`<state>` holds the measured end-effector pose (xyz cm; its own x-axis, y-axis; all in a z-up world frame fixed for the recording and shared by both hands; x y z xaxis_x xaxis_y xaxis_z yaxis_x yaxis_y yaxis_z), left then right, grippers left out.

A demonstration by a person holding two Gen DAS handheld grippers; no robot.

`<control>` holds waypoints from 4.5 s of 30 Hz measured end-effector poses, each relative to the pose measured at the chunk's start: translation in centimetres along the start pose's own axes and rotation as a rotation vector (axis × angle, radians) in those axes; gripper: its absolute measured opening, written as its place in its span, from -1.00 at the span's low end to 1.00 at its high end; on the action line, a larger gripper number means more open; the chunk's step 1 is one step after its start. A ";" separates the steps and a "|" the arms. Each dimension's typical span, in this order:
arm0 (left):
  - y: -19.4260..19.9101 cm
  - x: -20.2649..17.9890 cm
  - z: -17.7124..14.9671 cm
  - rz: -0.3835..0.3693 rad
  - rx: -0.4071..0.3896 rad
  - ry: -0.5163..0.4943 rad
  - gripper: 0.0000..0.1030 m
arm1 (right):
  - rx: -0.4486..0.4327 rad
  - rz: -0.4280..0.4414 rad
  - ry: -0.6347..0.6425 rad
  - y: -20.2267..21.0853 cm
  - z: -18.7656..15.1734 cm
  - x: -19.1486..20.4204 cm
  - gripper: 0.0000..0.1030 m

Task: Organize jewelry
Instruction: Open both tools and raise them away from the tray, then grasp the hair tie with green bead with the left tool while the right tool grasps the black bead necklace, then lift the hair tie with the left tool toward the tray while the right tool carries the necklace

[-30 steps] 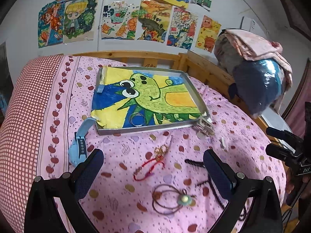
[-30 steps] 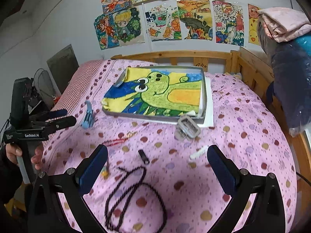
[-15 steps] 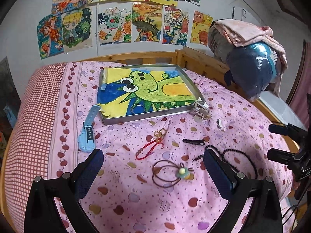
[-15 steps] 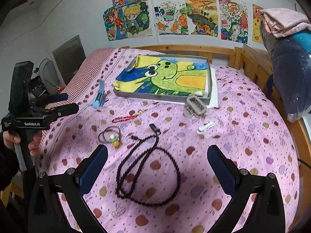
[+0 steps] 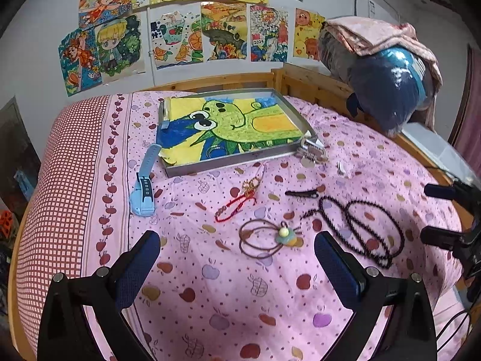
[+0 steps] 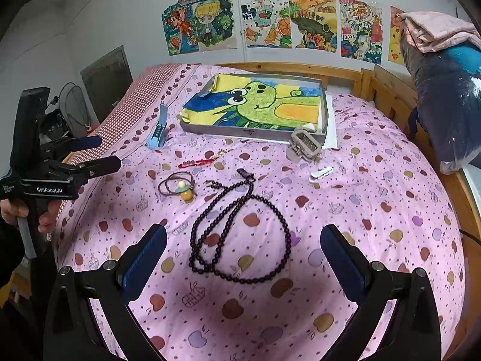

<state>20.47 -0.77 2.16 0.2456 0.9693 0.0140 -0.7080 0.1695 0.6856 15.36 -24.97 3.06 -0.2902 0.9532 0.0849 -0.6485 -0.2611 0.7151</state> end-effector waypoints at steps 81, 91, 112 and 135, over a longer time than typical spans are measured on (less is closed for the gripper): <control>-12.8 -4.2 -1.1 -0.267 0.292 -0.205 -0.63 | 0.164 0.081 0.134 -6.8 -1.8 2.7 0.23; -12.1 -3.1 -1.1 -0.272 0.272 -0.129 -0.86 | 0.165 0.050 0.160 -6.4 -2.0 3.2 -0.49; -5.6 -0.8 0.8 -0.292 0.143 -0.053 -0.89 | 0.030 0.063 0.127 -2.1 0.6 3.6 -0.80; -2.7 0.3 2.8 -0.315 0.073 -0.003 -0.90 | -0.077 0.022 0.133 1.5 5.4 3.2 -0.80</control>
<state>24.25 -1.39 2.34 0.4474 0.8706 -0.2048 -0.5475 0.4477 0.7070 17.21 -21.52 8.15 -0.3922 0.9199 0.0037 -0.6915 -0.2975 0.6582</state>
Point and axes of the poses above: each gripper's, at about its wrist camera, not at the fingertips, and y roughly against the way its jaws point, x to its left, z to its top, the point moved 1 cm from there along -y, roughly the way its jaws point, and after that the axes turned 1 degree about y, right-handed, at the moved point
